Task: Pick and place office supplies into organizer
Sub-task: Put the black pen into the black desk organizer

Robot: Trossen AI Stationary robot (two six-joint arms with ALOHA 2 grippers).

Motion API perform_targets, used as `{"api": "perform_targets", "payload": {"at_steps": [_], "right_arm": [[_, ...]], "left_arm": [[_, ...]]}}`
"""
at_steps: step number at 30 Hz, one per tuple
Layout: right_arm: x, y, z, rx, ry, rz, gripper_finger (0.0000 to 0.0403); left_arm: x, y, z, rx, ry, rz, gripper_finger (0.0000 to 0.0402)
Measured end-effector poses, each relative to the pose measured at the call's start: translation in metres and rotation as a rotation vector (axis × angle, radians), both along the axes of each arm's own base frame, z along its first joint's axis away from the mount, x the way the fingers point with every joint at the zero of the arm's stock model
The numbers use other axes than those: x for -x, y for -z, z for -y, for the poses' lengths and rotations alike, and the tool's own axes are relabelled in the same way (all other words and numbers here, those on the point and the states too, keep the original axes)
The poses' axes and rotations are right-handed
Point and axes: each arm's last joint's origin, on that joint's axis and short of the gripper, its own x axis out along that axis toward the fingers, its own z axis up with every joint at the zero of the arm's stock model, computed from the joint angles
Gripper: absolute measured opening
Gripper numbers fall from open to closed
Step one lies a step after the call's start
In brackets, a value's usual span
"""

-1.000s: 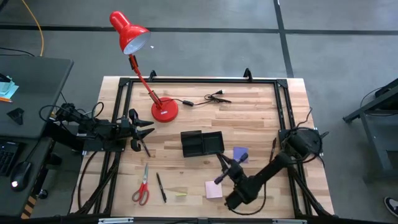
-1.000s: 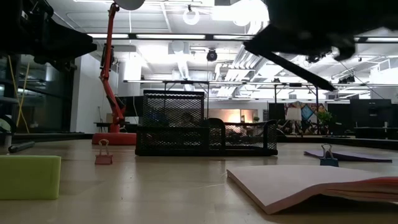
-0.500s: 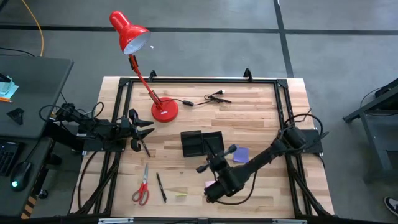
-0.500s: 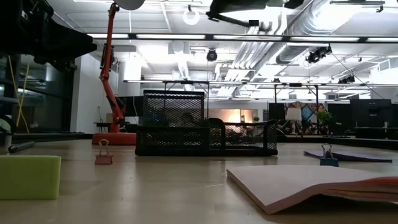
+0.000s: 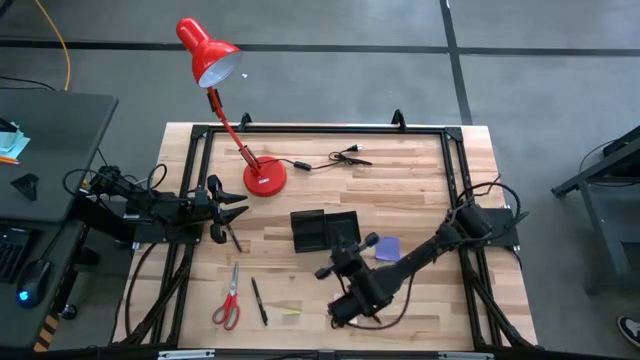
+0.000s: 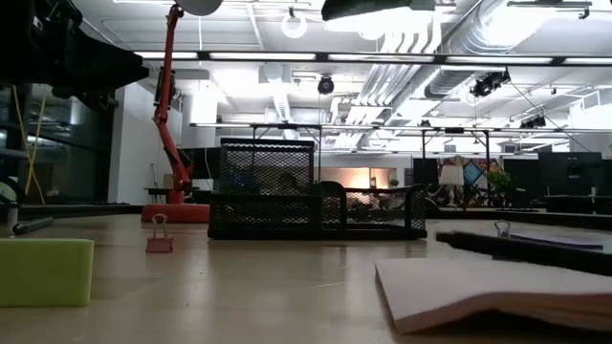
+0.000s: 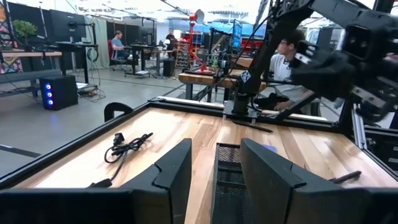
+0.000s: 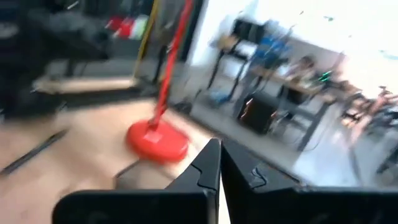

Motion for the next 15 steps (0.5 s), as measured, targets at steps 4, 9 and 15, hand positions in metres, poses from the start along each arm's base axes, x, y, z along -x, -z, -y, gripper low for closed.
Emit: {"api": "perform_targets", "payload": {"at_steps": [4,9,15], "right_arm": [[0.015,-0.010,-0.028,-0.146,-0.114,-0.173,0.0023],[0.034,-0.025,-0.074,-0.396,-0.287,-0.214,0.0085],[0.083,-0.014,-0.115,-0.579,-0.329,-0.244,0.0180]], "left_arm": [[0.000,0.000,0.000,0.000,0.000,0.000,0.0127],[0.000,0.000,0.000,0.000,0.000,0.000,0.0127],[0.000,0.000,0.000,0.000,0.000,0.000,0.0127]]}}
